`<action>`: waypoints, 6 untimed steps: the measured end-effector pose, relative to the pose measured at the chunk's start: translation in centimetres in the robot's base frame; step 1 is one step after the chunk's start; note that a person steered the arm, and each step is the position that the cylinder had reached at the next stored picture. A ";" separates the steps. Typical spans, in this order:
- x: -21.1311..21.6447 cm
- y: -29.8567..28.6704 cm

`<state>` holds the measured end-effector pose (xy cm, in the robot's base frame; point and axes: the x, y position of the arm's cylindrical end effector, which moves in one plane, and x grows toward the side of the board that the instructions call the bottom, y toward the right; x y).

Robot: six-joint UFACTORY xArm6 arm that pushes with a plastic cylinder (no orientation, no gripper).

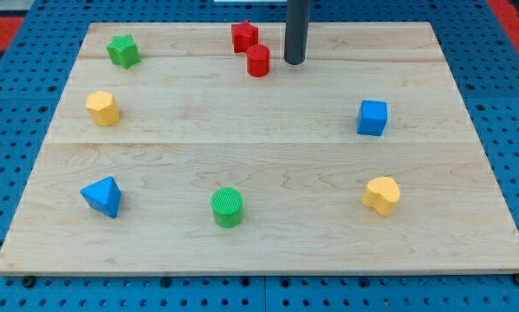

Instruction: Slightly move the red circle towards the left side

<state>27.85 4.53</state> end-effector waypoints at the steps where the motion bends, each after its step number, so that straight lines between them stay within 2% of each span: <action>1: 0.6 -2.0; 2: 1.0 -4.6; 3: 0.8 -3.1; 5: 0.8 6.4; 6: 1.7 13.1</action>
